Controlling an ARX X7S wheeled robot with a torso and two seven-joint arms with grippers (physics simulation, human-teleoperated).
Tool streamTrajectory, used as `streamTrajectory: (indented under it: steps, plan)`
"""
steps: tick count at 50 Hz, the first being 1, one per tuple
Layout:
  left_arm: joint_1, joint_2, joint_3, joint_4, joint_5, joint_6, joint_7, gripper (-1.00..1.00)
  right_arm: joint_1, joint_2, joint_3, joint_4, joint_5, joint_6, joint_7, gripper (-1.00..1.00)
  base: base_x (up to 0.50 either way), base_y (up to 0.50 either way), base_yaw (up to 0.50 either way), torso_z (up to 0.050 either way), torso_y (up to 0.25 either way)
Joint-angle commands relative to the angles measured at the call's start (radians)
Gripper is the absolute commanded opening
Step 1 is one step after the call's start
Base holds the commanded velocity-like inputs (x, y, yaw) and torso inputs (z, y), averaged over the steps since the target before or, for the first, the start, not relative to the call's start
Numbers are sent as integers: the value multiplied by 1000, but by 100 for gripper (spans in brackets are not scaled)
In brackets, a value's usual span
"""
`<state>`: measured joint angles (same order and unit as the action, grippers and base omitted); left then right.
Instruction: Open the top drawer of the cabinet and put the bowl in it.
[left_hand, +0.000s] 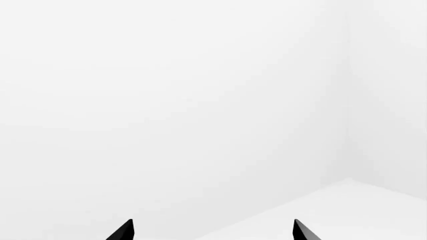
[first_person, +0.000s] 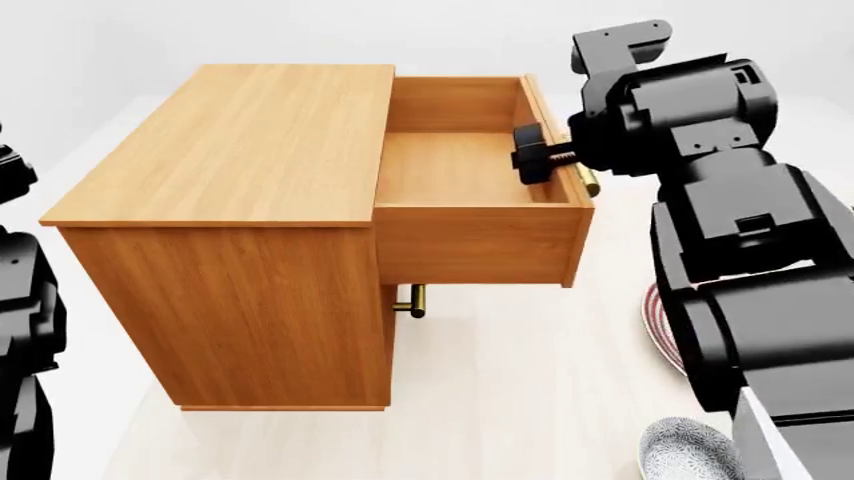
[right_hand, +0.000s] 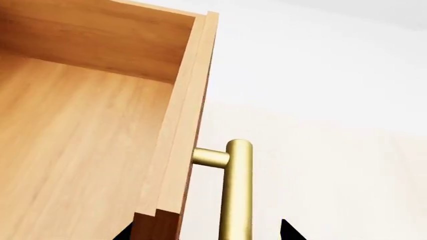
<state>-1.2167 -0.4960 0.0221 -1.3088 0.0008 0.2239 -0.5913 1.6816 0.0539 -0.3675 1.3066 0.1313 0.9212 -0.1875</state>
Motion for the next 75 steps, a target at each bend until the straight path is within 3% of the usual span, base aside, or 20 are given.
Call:
streamTrajectory:
  steps: [1, 35, 43, 56, 63, 73, 75]
  plan:
    - [-9, 3, 5, 0, 1, -7, -3, 100, 4, 50, 54, 2, -108, 7, -6, 100, 0, 0, 0, 0, 0]
    - [-9, 1, 7, 0, -1, -7, -2, 100, 38, 118, 23, 2, -125, 8, -28, 100, 0, 0, 0, 0, 0]
    - [-8, 1, 8, 0, -1, -5, -1, 100, 121, 125, 124, 1, -75, -59, -44, 100, 0, 0, 0, 1, 1]
    - [-7, 1, 5, 0, -2, -4, 1, 100, 270, 137, 161, -17, -66, -54, -85, 100, 0, 0, 0, 0, 0]
    - [-8, 1, 6, 0, 0, -3, 3, 100, 155, 213, 213, -430, -28, 191, -69, 100, 0, 0, 0, 0, 0]
    - [-6, 1, 9, 0, 1, 0, 2, 100, -158, 402, 376, -1219, 95, 649, -85, 100, 0, 0, 0, 0, 0]
    - [-6, 1, 10, 0, 1, 1, 1, 100, -203, 528, 402, -1262, 395, 649, 171, 100, 0, 0, 0, 0, 0]
